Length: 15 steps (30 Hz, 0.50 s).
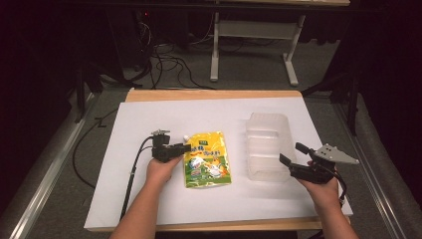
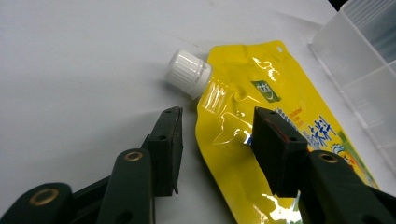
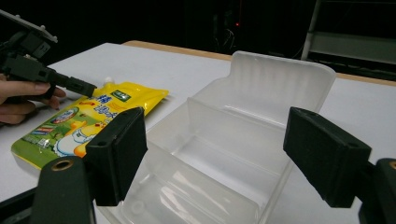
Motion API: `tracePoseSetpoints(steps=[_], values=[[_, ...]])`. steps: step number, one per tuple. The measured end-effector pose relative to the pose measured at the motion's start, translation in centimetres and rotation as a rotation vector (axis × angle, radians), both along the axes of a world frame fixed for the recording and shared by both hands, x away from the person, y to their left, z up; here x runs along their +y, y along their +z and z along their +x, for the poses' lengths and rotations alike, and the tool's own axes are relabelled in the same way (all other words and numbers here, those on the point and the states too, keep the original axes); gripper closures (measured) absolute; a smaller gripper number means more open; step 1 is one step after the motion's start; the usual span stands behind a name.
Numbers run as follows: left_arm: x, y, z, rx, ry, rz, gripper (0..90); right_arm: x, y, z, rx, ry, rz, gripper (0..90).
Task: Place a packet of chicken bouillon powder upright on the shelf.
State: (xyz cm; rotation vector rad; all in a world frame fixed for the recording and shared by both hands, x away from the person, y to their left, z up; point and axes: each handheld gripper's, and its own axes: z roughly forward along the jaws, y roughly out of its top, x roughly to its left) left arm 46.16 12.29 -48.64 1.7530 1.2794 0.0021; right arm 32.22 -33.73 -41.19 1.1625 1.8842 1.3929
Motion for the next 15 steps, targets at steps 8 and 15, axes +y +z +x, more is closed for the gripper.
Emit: tracePoseSetpoints(steps=[8, 15], values=[[0.00, -0.16, -0.13, 0.015, -0.033, -0.005, 74.6, 0.17, -0.02, -0.02, 0.002, 0.002, -0.005, 22.3], [-0.32, 0.14, -0.80, -0.051, -0.089, 0.017, 90.0, 0.10, -0.04, -0.04, 0.004, -0.002, -0.001, 22.5]])
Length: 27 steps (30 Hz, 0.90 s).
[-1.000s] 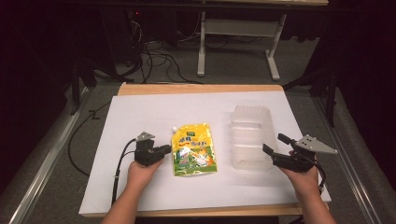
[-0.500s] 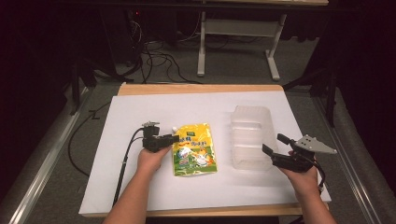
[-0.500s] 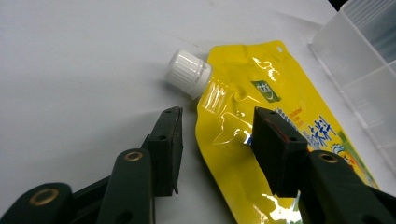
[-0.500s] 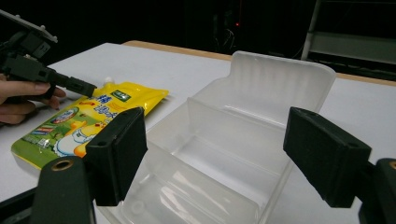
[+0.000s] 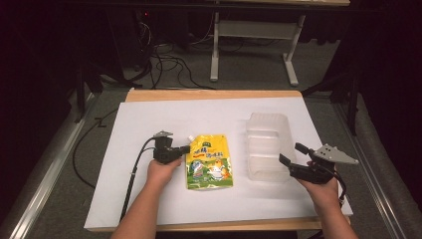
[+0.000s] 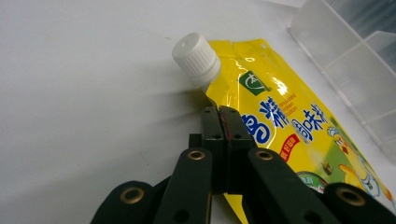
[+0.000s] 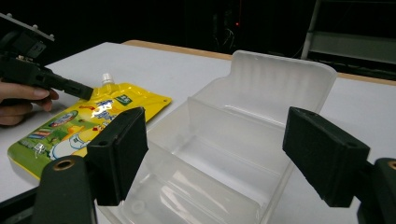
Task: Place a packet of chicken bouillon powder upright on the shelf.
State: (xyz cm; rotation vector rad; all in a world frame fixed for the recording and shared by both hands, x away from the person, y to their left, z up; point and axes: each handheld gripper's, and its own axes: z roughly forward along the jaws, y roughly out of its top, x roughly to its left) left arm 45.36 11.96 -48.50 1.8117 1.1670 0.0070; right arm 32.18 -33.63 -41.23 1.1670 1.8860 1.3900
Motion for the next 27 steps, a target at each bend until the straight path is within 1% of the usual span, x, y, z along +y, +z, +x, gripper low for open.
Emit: tracePoseSetpoints(steps=[1, 4, 6, 7, 8, 9, 10, 11, 12, 15, 16, 17, 18, 19, 20, 21, 22, 23, 26, 27], values=[[0.0, 0.1, -0.1, -0.012, -0.009, 0.008, 90.0, 0.0, 0.0, 0.0, -0.001, 0.000, 0.000, 22.5], [0.0, 0.7, -0.8, -0.068, -0.018, 0.023, 90.0, 0.1, 0.0, 0.0, -0.001, 0.003, 0.005, 22.6], [-0.1, 1.3, -1.3, -0.110, -0.022, 0.027, 90.0, 0.2, 0.1, 0.0, -0.002, 0.007, 0.006, 22.5], [0.0, 2.0, -1.8, -0.149, -0.031, 0.024, 90.0, 0.2, 0.1, 0.0, -0.003, 0.010, 0.005, 22.5], [0.1, 2.4, -2.2, -0.171, -0.032, 0.023, 90.0, 0.3, 0.1, 0.0, -0.001, 0.011, 0.007, 22.5], [0.1, 2.4, -2.2, -0.171, -0.032, 0.023, 90.0, 0.3, 0.1, 0.0, -0.001, 0.011, 0.007, 22.5], [0.1, 3.0, -2.7, -0.201, -0.037, 0.017, 90.0, 0.4, 0.2, -0.1, -0.004, 0.016, 0.007, 22.4], [0.2, 3.8, -3.4, -0.238, -0.046, 0.008, 90.0, 0.7, 0.4, -0.2, -0.002, 0.026, 0.014, 22.3], [0.2, 3.8, -3.4, -0.238, -0.046, 0.008, 90.0, 0.7, 0.4, -0.2, -0.002, 0.026, 0.014, 22.3], [0.3, 5.2, -4.8, -0.313, -0.068, -0.015, 90.0, 1.4, 0.7, -0.4, -0.010, 0.055, 0.022, 22.1], [0.2, 6.1, -5.9, -0.360, -0.079, -0.026, 90.0, 1.6, 0.8, -0.5, -0.012, 0.060, 0.025, 22.0], [0.2, 6.1, -5.9, -0.360, -0.079, -0.026, 90.0, 1.6, 0.8, -0.5, -0.012, 0.060, 0.025, 22.0], [0.2, 6.8, -7.0, -0.395, -0.095, -0.040, 90.0, 2.1, 0.9, -0.6, -0.015, 0.073, 0.027, 21.9], [0.3, 7.1, -7.5, -0.415, -0.106, -0.047, 90.0, 2.3, 1.0, -0.7, -0.018, 0.078, 0.027, 21.8], [0.3, 7.1, -7.5, -0.415, -0.106, -0.047, 90.0, 2.3, 1.0, -0.7, -0.018, 0.078, 0.027, 21.8], [0.3, 7.5, -8.5, -0.445, -0.123, -0.058, 90.0, 2.7, 1.2, -0.8, -0.021, 0.093, 0.031, 21.6], [0.3, 7.5, -8.5, -0.445, -0.123, -0.058, 90.0, 2.7, 1.2, -0.8, -0.021, 0.093, 0.031, 21.6], [0.4, 7.7, -9.0, -0.459, -0.134, -0.065, 90.0, 2.8, 1.2, -0.8, -0.025, 0.097, 0.032, 21.5], [0.7, 7.9, -10.1, -0.481, -0.153, -0.076, 90.0, 3.4, 1.4, -0.9, -0.025, 0.113, 0.040, 21.2], [0.8, 7.9, -10.5, -0.487, -0.162, -0.079, 90.0, 3.8, 1.5, -1.0, -0.025, 0.127, 0.044, 21.0]])
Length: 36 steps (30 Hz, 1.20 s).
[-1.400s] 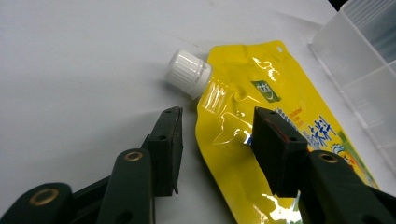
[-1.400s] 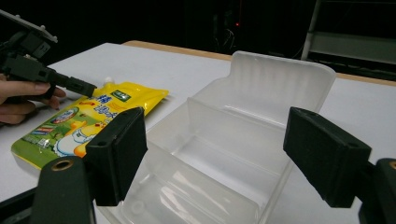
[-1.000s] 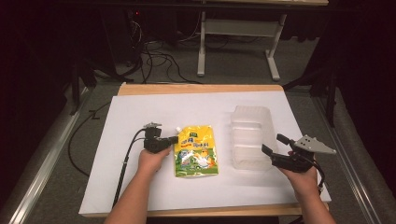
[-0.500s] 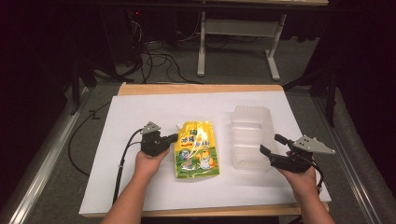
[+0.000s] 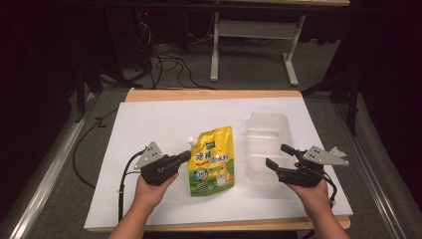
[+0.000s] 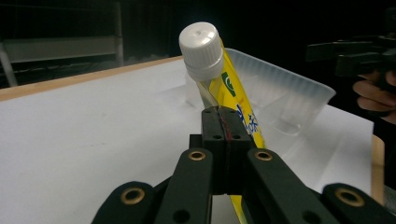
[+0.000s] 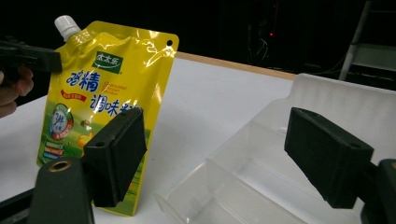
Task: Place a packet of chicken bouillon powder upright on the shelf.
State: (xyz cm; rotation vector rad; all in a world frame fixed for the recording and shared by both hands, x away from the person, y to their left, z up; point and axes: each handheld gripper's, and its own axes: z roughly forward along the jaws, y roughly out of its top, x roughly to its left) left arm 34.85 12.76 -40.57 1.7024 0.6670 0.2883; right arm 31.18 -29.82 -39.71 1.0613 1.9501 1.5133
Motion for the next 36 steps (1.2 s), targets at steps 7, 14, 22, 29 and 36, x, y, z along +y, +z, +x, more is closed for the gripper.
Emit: tracePoseSetpoints(steps=[7, 14, 22, 29, 36], values=[[0.4, 0.4, -2.1, -0.046, -0.076, -0.002, 90.0, 1.4, 0.2, 0.0, 0.005, 0.050, 0.008, 20.5], [0.6, 0.4, -3.0, -0.081, -0.106, 0.010, 90.0, 3.3, 0.3, 0.4, 0.017, 0.104, 0.015, 19.1], [0.7, 0.3, -3.0, -0.079, -0.119, 0.004, 90.0, 5.8, 0.6, 2.0, 0.065, 0.186, 0.041, 12.6], [0.7, 0.3, -3.0, -0.078, -0.130, 0.005, 90.0, 7.7, 0.9, 3.1, 0.079, 0.252, 0.031, 10.0], [0.8, 0.2, -3.0, -0.078, -0.132, 0.008, 90.0, 9.6, 0.8, 4.2, 0.106, 0.294, 0.034, 10.5]])
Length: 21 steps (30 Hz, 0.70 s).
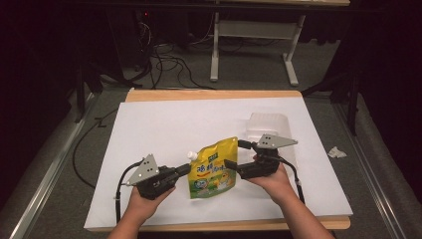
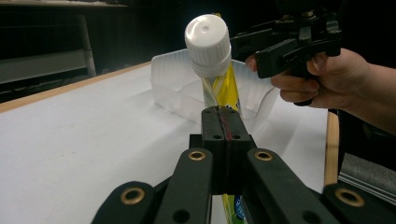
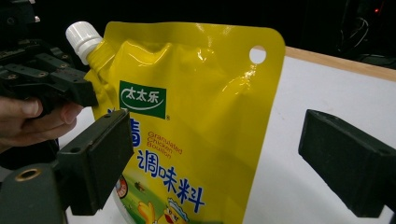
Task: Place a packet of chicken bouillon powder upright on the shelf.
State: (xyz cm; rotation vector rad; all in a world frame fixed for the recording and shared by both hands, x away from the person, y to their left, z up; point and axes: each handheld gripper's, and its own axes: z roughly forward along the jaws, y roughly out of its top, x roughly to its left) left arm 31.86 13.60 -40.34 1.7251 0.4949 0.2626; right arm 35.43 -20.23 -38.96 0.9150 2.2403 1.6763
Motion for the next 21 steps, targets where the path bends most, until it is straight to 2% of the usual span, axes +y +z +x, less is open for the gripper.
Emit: tracePoseSetpoints(steps=[8, 12, 13, 15, 16, 19, 20, 21], values=[[0.0, 0.0, 0.0, -0.004, -0.006, 0.003, 90.0, 0.8, -0.4, 0.7, 0.017, 0.032, 0.006, 12.9], [0.0, 0.0, 0.0, -0.004, -0.005, 0.003, 90.0, 1.4, -0.6, 0.7, 0.023, 0.046, -0.005, 17.2], [0.0, 0.0, 0.0, -0.004, -0.004, 0.004, 90.0, 1.6, -0.7, 0.8, 0.029, 0.053, -0.008, 22.6], [0.0, 0.0, 0.0, -0.003, -0.005, 0.004, 90.0, 1.7, -0.8, 0.8, 0.031, 0.056, -0.013, 26.2], [0.0, 0.0, 0.0, -0.003, -0.005, 0.005, 90.0, 1.9, -0.8, 0.7, 0.032, 0.066, -0.023, 38.1], [0.1, 0.0, 0.1, 0.000, -0.002, 0.009, 90.0, 2.1, -1.0, 0.6, 0.030, 0.079, -0.037, 45.8], [0.2, -0.1, 0.1, 0.003, 0.002, 0.009, 90.0, 2.1, -1.0, 0.6, 0.030, 0.079, -0.037, 45.8], [0.3, -0.1, 0.2, 0.007, 0.011, 0.016, 90.0, 2.0, -1.0, 0.7, 0.037, 0.087, -0.030, 51.7]])
